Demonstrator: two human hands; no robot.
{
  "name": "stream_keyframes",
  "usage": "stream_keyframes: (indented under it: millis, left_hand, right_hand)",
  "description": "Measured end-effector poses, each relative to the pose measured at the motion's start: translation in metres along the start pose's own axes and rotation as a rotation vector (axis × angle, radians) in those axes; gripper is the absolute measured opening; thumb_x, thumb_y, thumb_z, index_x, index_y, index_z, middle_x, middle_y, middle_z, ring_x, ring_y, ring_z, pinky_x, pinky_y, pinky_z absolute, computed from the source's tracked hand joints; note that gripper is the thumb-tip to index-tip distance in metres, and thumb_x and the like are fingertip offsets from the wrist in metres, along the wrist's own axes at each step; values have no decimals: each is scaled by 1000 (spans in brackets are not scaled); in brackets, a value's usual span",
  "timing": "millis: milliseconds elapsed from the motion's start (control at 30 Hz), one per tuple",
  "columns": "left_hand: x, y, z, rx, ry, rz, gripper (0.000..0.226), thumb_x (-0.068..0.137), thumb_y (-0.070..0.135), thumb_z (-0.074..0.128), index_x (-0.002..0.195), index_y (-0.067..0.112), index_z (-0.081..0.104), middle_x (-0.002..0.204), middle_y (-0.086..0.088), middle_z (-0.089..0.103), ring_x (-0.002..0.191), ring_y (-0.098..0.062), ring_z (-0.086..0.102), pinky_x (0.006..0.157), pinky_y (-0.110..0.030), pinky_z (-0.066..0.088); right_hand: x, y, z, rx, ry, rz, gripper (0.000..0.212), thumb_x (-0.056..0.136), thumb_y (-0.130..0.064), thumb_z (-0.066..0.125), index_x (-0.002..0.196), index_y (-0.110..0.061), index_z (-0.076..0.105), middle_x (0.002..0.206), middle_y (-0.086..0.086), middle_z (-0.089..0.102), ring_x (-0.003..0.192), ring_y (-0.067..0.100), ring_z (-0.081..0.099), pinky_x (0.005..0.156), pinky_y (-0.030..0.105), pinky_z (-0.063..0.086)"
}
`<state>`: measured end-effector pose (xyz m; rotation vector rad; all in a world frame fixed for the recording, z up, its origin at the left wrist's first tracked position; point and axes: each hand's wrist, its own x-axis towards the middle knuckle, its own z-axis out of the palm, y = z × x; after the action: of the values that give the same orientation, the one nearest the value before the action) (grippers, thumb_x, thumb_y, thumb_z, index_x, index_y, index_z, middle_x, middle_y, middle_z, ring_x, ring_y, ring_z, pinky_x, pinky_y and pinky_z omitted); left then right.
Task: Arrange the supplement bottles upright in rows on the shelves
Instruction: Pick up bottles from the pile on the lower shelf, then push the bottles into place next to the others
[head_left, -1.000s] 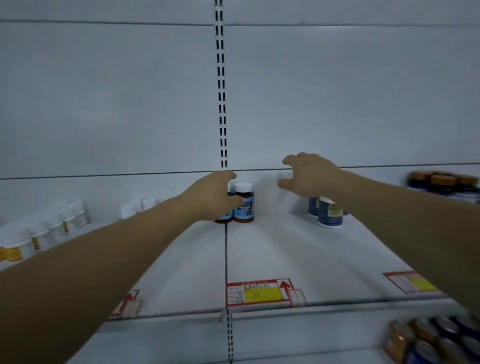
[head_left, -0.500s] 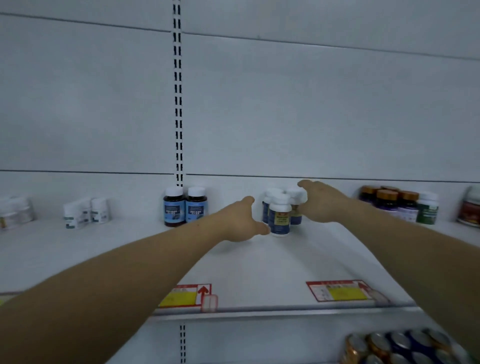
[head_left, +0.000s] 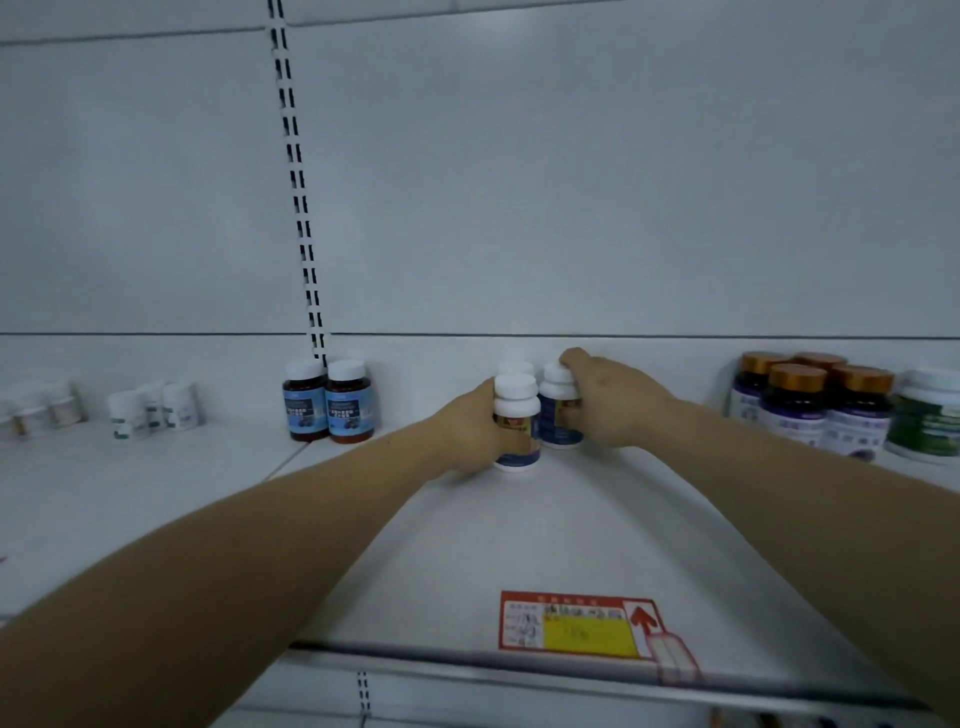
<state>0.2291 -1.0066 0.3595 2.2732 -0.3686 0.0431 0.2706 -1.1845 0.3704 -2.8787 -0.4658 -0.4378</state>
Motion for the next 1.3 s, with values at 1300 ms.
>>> stream_keyframes:
  millis: [1300]
  left_hand:
    - [36, 155, 159, -36, -39, -93, 99, 78, 30, 74, 149, 18, 6, 146, -3, 36, 128, -23, 40, 88, -25, 37]
  right_hand:
    - [-119, 194, -103, 53, -26, 150, 78, 77, -35, 71, 142, -19, 30, 138, 10, 43, 120, 27, 46, 88, 32, 39]
